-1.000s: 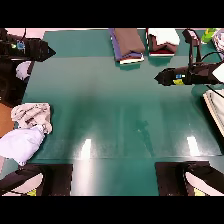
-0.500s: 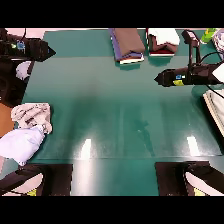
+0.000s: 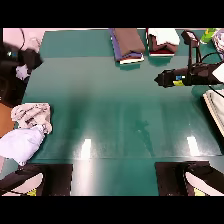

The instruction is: Fold the shirts.

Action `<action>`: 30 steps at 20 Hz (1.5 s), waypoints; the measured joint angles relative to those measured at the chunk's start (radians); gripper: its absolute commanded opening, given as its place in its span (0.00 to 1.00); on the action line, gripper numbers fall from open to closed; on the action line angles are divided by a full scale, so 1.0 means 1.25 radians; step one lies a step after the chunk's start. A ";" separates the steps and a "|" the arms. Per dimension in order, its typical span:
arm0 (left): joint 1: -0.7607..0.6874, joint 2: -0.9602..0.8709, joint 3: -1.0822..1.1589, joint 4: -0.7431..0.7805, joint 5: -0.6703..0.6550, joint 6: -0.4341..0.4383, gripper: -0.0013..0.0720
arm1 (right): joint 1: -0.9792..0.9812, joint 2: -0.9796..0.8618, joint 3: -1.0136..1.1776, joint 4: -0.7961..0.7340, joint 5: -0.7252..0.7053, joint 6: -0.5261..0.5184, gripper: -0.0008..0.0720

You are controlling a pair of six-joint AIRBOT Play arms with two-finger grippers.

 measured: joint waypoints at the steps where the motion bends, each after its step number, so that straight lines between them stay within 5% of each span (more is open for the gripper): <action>1: 0.023 0.001 -0.026 0.032 -0.025 -0.007 0.71 | 0.000 0.000 0.000 0.000 0.000 0.000 0.04; 2: 0.052 0.002 -0.064 0.048 -0.042 -0.016 0.88 | 0.000 0.000 0.000 0.000 0.000 0.000 0.04; 14: 0.201 -0.075 -0.461 0.046 0.134 -0.055 0.86 | 0.000 0.000 0.000 0.000 0.006 0.000 0.04; 15: 0.202 -0.080 -0.467 0.046 0.144 -0.057 0.79 | 0.000 0.000 0.000 0.000 0.007 0.000 0.04; 17: 0.204 -0.086 -0.473 0.046 0.154 -0.061 0.10 | 0.000 0.000 0.000 0.000 0.010 0.000 0.04; 25: 0.192 0.007 -0.307 0.044 0.127 -0.051 0.05 | 0.000 0.002 0.105 0.004 0.018 0.001 0.04; 30: 0.037 0.130 -0.045 0.032 0.087 -0.045 0.05 | 0.000 0.002 0.288 -0.002 0.011 0.001 0.04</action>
